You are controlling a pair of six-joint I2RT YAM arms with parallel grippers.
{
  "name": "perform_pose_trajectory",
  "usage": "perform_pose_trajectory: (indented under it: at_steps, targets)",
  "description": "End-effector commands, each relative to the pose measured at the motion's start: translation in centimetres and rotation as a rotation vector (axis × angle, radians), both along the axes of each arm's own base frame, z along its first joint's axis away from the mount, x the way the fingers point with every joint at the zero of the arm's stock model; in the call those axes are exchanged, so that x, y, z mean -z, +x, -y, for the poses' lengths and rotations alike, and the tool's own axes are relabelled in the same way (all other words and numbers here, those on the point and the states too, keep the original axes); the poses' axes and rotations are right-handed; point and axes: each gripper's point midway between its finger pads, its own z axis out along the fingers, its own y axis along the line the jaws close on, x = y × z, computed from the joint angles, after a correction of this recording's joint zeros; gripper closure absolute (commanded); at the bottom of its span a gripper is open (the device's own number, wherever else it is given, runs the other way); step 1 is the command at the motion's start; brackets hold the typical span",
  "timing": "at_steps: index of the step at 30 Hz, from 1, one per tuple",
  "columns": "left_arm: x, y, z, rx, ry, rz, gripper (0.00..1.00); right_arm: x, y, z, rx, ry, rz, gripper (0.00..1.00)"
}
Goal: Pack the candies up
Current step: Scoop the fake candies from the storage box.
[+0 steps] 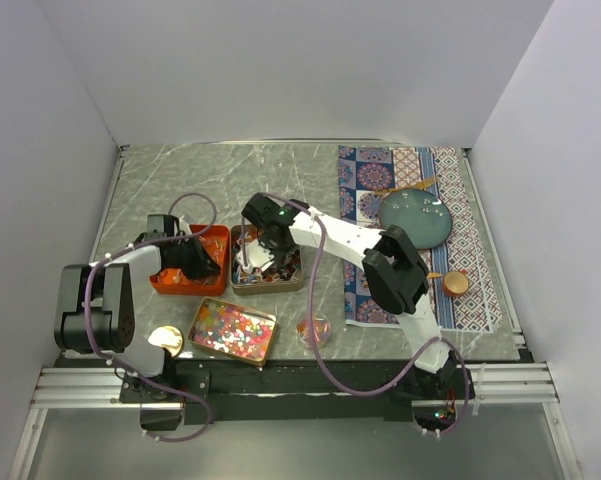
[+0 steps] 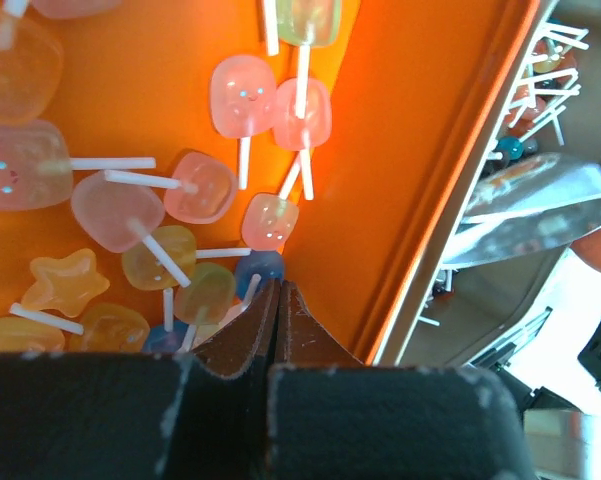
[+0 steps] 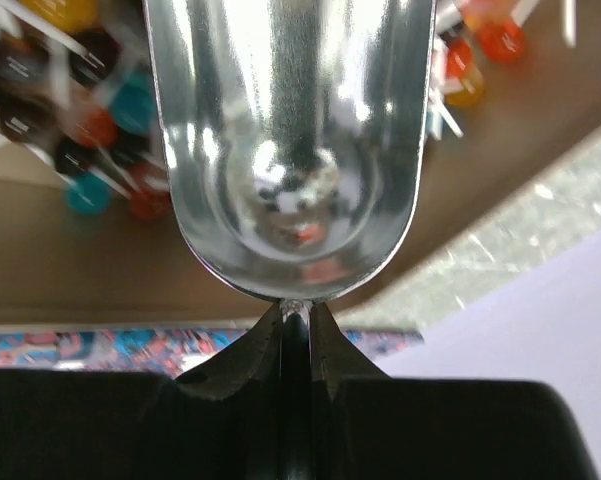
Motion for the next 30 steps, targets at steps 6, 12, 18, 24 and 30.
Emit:
perform_pose_trajectory:
  at_steps: [6,12,18,24,30]
  targets:
    - [-2.1,1.8,0.6,0.003,-0.038,0.069,0.99,-3.5,2.9,5.2,-0.409,-0.341,0.047,1.0]
    - [-2.7,1.7,0.4,-0.005,-0.026,0.102,0.99,-2.6,2.7,5.0,-0.487,-0.401,0.059,1.0]
    - [-3.2,1.9,0.3,-0.008,-0.017,0.126,0.99,-1.6,-0.1,1.4,-0.577,-0.374,0.048,1.0]
    - [-2.7,1.8,0.4,-0.004,-0.022,0.11,0.99,-1.0,-2.4,-0.2,-0.65,-0.352,0.022,1.0]
    - [-1.2,1.5,0.3,-0.017,-0.005,0.057,0.99,0.5,-3.9,-0.8,-0.633,-0.336,-0.023,1.0]
